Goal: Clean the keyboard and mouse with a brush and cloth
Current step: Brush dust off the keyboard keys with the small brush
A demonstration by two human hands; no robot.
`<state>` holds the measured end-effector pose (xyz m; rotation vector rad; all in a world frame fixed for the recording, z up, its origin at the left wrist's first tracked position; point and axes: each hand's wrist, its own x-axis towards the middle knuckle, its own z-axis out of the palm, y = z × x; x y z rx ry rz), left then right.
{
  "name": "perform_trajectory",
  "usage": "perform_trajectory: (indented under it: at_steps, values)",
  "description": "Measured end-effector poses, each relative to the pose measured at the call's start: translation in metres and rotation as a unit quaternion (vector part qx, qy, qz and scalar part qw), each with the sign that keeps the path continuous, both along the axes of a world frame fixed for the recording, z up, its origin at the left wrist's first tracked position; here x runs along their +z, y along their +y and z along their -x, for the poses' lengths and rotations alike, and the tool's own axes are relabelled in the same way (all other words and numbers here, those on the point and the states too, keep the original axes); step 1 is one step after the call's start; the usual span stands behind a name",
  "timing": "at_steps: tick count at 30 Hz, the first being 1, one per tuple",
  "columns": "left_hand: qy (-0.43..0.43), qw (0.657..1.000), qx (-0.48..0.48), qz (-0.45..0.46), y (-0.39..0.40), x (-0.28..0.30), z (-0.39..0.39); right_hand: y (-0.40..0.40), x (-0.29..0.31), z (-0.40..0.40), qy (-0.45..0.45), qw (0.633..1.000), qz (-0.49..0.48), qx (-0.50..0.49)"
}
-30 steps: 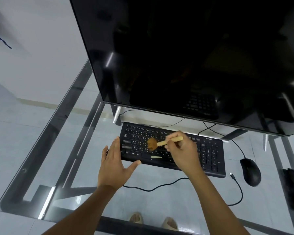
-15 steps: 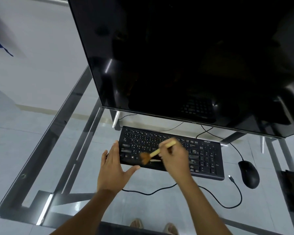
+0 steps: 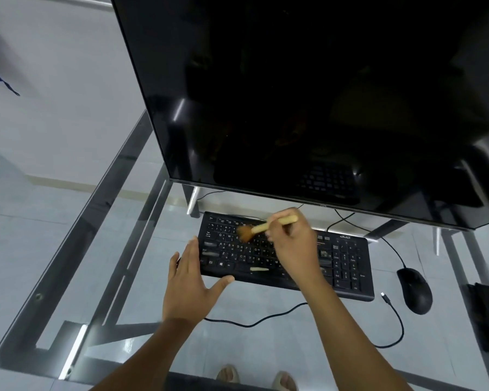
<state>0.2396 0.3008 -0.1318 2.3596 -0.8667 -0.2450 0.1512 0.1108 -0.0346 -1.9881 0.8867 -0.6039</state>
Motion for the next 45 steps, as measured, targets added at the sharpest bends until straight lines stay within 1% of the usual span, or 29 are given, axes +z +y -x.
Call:
perform_trajectory:
  at_steps: [1, 2, 3, 4, 5, 6, 7, 9, 10, 12, 14, 15, 17, 19, 21, 23, 26, 27, 29, 31, 34, 35, 38, 39, 40, 42, 43, 44, 45]
  values:
    - [-0.001, 1.000, 0.000, -0.004, 0.000, -0.001, 0.000, 0.004, -0.003, 0.000, 0.022, 0.999, -0.016, 0.042]
    - [-0.002, 1.000, 0.000, -0.006, 0.000, 0.000, 0.001, 0.006, -0.005, 0.000, 0.041, 0.998, -0.002, 0.055]
    - [-0.002, 1.000, -0.001, -0.006, 0.000, 0.000, 0.001, 0.006, -0.006, -0.001, 0.040, 0.998, 0.031, 0.045]
    - [-0.004, 1.000, -0.003, -0.002, -0.001, 0.001, 0.001, 0.004, -0.005, -0.003, 0.024, 0.997, 0.075, 0.007]
    - [-0.006, 1.000, -0.004, 0.003, -0.001, 0.001, 0.001, 0.002, -0.002, -0.005, 0.005, 0.996, 0.085, -0.029]
    - [-0.008, 1.000, -0.003, 0.006, -0.001, 0.002, 0.001, 0.001, -0.002, -0.006, -0.001, 0.996, 0.084, -0.038]
    - [-0.008, 1.000, -0.001, 0.003, -0.001, 0.002, 0.000, 0.003, -0.001, -0.007, -0.002, 0.998, 0.064, -0.027]
    - [-0.009, 1.000, 0.000, -0.008, -0.001, 0.002, 0.000, 0.010, -0.006, -0.011, 0.032, 0.998, 0.024, 0.050]
    - [-0.011, 1.000, 0.001, -0.012, 0.000, 0.001, 0.001, 0.014, -0.008, -0.011, 0.043, 0.996, 0.036, 0.064]
    - [-0.010, 1.000, -0.002, -0.011, -0.001, 0.001, 0.001, 0.015, -0.012, -0.014, 0.019, 0.996, 0.082, 0.019]
    - [-0.013, 1.000, -0.003, -0.009, -0.002, 0.001, 0.000, 0.015, -0.007, -0.020, -0.026, 0.995, 0.094, -0.032]
    - [-0.015, 1.000, -0.003, -0.013, -0.002, 0.000, 0.000, 0.017, -0.006, -0.022, -0.037, 0.996, 0.075, -0.025]
    - [-0.016, 1.000, -0.001, -0.022, -0.001, -0.001, 0.000, 0.023, -0.007, -0.030, -0.011, 0.998, 0.035, 0.049]
    - [-0.016, 1.000, 0.002, -0.026, -0.001, -0.001, 0.000, 0.025, -0.008, -0.035, 0.028, 0.995, 0.065, 0.074]
    - [-0.018, 1.000, 0.000, -0.021, -0.002, -0.002, 0.001, 0.025, -0.005, -0.039, 0.005, 0.994, 0.110, 0.024]
    - [-0.018, 1.000, 0.000, -0.024, -0.002, -0.004, 0.000, 0.025, -0.002, -0.039, -0.012, 0.993, 0.115, 0.002]
    - [-0.014, 0.999, 0.004, -0.031, -0.001, -0.004, -0.001, 0.027, -0.007, -0.035, 0.034, 0.991, 0.090, 0.098]
    - [-0.014, 0.999, 0.002, -0.031, -0.001, -0.004, 0.000, 0.026, -0.008, -0.032, 0.051, 0.988, 0.101, 0.107]
    - [-0.018, 0.999, -0.004, -0.026, -0.001, -0.004, 0.000, 0.020, -0.008, -0.027, 0.037, 0.991, 0.125, 0.042]
    - [-0.018, 1.000, -0.005, -0.025, -0.002, -0.004, -0.001, 0.014, -0.005, -0.018, 0.016, 0.994, 0.112, 0.005]
    - [-0.019, 0.999, -0.005, -0.031, -0.001, -0.005, -0.001, 0.015, -0.006, -0.006, 0.039, 0.995, 0.055, 0.076]
    - [-0.018, 0.999, -0.006, -0.032, -0.001, -0.004, -0.001, 0.014, -0.006, -0.003, 0.049, 0.995, 0.059, 0.068]
    - [-0.013, 1.000, -0.007, -0.027, -0.001, -0.004, -0.001, 0.001, 0.002, 0.004, 0.020, 0.995, 0.091, -0.033]
    - [-0.013, 1.000, -0.007, -0.027, -0.001, -0.004, -0.001, -0.002, 0.003, 0.007, 0.016, 0.997, 0.077, -0.026]
    - [-0.012, 0.999, -0.006, -0.030, 0.000, -0.004, -0.001, -0.004, 0.004, 0.009, 0.013, 0.999, 0.034, -0.003]
    - [-0.010, 0.999, -0.006, -0.034, 0.000, -0.004, -0.002, 0.001, 0.005, 0.011, 0.062, 0.993, -0.031, 0.091]
    - [-0.012, 0.999, -0.007, -0.033, 0.000, -0.004, -0.001, 0.003, 0.004, 0.013, 0.084, 0.990, -0.018, 0.108]
    - [-0.012, 0.999, -0.008, -0.032, 0.000, -0.003, -0.001, 0.002, 0.000, 0.014, 0.093, 0.992, 0.003, 0.085]
    - [-0.011, 0.999, -0.008, -0.029, -0.001, -0.002, -0.001, 0.001, -0.001, 0.014, 0.076, 0.995, 0.051, 0.036]
